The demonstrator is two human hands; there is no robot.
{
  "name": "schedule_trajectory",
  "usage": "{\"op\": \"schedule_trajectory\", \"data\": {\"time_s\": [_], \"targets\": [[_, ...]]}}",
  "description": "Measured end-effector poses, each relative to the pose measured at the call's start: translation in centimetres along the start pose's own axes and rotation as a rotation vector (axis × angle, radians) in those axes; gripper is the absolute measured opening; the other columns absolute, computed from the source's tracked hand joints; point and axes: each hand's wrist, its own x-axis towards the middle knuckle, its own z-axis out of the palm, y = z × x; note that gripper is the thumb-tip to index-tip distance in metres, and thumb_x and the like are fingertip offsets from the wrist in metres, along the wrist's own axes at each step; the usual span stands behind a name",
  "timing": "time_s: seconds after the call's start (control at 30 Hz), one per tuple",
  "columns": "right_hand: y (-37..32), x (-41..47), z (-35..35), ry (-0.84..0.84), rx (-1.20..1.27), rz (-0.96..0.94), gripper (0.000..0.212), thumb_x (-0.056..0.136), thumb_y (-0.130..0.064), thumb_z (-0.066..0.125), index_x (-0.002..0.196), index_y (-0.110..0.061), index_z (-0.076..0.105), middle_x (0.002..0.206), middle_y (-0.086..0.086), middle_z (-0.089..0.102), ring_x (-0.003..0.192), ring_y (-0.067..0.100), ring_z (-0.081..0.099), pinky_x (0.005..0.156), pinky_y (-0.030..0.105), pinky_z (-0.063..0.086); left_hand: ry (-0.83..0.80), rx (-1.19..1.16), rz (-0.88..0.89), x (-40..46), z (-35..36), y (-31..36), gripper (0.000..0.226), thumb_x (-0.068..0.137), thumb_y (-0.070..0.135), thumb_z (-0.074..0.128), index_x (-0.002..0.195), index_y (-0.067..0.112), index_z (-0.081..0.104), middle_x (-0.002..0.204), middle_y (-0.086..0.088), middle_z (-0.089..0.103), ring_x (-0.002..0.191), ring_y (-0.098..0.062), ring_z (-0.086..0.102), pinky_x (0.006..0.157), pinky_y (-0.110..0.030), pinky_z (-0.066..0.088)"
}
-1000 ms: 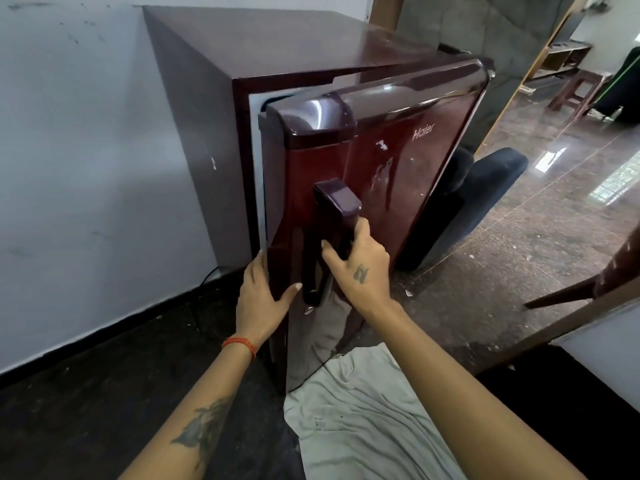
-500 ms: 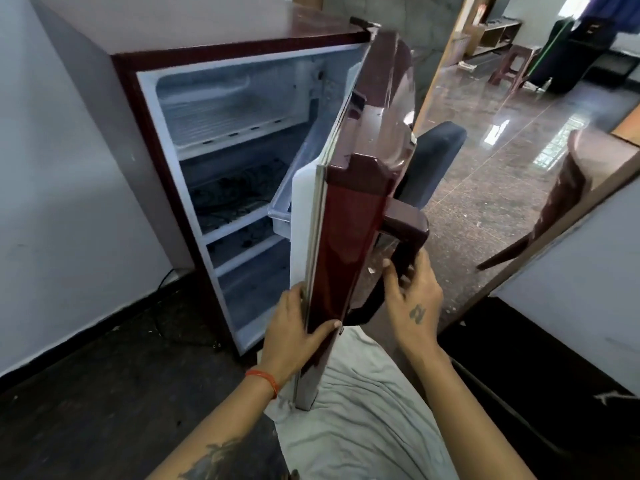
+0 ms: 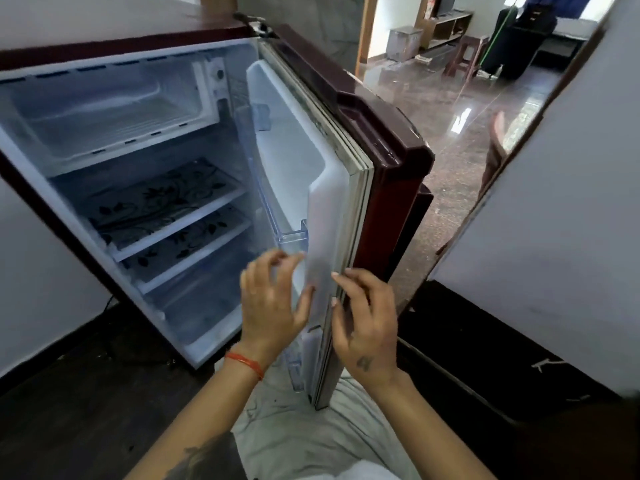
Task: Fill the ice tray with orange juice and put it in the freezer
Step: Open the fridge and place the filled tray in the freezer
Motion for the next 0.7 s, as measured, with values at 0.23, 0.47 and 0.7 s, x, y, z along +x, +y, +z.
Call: {"op": "schedule_trajectory", "data": {"time_s": [0.23, 0.47, 0.7], "targets": [[3.8, 3.6, -1.6, -0.349, -0.099, 0.02, 0.067, 0.08, 0.002, 0.054, 0.143, -0.012, 0.033, 0.152, 0.014, 0.026, 0.141, 0.029, 0.025, 0.114, 0.045, 0.027, -0.342, 0.052, 0.112, 4.8, 3.5, 2.7, 0.088, 0.08, 0.037, 0.067, 0.149, 0.016, 0.017, 0.157, -0.011, 0.016, 0.145, -0.038, 0.0, 0.113, -0.064, 0.004], [9.4, 5.4, -3.5, -0.44, -0.167, 0.212, 0.084, 0.085, -0.002, 0.051, 0.145, -0.029, 0.0, 0.158, -0.001, -0.005, 0.146, 0.022, -0.001, 0.115, 0.051, 0.018, -0.441, -0.009, 0.243, 7.3, 8.7, 6.4, 0.101, 0.075, 0.029, 0.074, 0.148, 0.014, 0.006, 0.157, -0.012, 0.011, 0.146, -0.033, 0.002, 0.115, -0.058, 0.006], [14.5, 9.2, -4.9, -0.416, -0.231, 0.417, 0.08, 0.085, -0.003, 0.052, 0.149, -0.021, 0.008, 0.159, -0.003, -0.001, 0.146, 0.021, 0.004, 0.116, 0.047, 0.02, -0.474, 0.058, 0.422, 12.2, 13.8, 7.8, 0.096, 0.07, 0.032, 0.079, 0.148, 0.018, 0.025, 0.155, -0.006, 0.026, 0.144, -0.035, 0.013, 0.103, -0.074, 0.003]]}}
